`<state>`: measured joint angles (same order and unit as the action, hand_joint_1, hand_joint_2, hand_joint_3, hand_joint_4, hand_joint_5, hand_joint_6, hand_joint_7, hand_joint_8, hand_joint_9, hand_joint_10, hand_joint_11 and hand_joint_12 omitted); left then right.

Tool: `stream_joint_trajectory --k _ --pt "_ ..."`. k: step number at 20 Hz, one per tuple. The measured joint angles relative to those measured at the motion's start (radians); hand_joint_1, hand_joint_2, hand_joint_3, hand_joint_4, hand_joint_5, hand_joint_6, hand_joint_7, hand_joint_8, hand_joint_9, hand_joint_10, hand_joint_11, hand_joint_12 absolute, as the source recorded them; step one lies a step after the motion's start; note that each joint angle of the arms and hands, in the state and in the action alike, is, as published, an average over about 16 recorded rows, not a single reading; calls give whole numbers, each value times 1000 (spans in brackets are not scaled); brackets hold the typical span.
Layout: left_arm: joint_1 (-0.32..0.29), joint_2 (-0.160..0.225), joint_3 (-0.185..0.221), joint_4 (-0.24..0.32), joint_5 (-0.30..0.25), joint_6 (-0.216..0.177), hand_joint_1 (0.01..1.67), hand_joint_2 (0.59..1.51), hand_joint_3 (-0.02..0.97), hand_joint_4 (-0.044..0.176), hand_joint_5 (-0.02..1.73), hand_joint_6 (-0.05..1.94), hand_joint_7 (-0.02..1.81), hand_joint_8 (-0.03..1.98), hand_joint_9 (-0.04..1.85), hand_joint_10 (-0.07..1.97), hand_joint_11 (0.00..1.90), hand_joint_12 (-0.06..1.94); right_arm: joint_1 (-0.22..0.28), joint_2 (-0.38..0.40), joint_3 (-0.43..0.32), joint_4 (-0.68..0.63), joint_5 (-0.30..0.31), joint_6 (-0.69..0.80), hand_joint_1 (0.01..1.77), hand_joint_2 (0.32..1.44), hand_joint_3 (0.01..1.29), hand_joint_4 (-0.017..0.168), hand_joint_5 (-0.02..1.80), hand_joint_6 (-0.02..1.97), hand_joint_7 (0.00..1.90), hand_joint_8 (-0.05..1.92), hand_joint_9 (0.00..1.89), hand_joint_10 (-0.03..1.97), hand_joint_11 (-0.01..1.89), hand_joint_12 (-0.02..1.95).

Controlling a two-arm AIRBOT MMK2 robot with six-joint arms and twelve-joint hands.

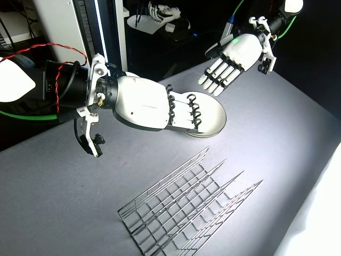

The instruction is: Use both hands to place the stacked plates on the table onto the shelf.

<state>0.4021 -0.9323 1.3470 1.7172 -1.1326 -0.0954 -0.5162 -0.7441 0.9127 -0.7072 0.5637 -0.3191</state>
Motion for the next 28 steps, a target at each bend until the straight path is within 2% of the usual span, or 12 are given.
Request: stream_joint_trajectory --k 5,11,18,28 --pt "9 -43 47 31 9 4 14 1112 32 3 21 14 19 8 19 13 14 10 0 0 0 -1 0 0 75 1348 15 -3 18 19 11 2 22 -10 22 -4" --pt "35 -93 106 58 13 27 14 1124 32 2 19 10 18 8 16 13 14 10 0 0 0 -1 0 0 88 1352 15 -3 20 19 11 2 22 -10 21 -3" --pt "69 -126 153 73 7 64 15 1139 31 0 8 4 17 8 18 13 14 10 -4 0 0 -5 3 -1 91 1366 15 -3 20 20 11 1 22 -10 22 -3" --pt "86 -170 209 76 4 95 15 1145 27 1 -9 -3 9 3 20 12 14 6 -11 0 -1 -18 14 -5 289 1327 15 -3 20 20 11 2 22 -9 22 -4"
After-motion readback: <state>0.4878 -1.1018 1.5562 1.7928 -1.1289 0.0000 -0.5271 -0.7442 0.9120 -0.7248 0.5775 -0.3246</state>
